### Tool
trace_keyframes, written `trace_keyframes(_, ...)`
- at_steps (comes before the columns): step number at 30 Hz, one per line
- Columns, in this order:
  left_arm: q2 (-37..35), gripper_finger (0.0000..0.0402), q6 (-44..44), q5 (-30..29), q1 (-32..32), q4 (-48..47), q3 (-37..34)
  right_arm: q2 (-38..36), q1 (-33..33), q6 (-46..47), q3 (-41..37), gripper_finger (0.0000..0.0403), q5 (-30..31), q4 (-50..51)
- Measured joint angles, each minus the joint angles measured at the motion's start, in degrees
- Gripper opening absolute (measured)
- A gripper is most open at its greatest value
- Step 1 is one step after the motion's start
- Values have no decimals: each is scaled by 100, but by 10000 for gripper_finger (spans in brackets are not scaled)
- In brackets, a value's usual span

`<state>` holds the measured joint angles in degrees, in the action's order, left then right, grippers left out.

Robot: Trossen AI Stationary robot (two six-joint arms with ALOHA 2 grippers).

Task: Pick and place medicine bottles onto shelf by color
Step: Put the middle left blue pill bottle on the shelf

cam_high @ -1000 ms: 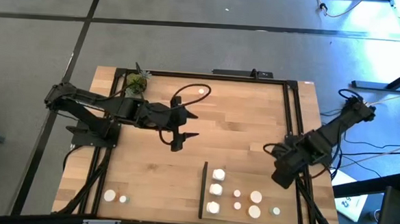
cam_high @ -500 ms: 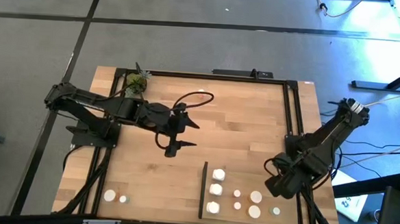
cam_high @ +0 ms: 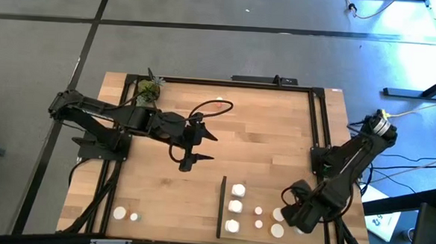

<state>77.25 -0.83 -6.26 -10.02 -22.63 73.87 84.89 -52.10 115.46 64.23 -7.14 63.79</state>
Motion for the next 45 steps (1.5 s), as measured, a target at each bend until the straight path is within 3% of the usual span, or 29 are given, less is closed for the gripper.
trace_keyframes(10,0,284,-1,0,0,-4,0,346,1,-13,0,123,0,-159)
trace_keyframes(30,0,284,-1,0,0,-7,0,363,5,-16,0,124,4,-325)
trace_keyframes(45,0,284,-1,0,0,-92,0,354,5,-17,2,174,7,-317)
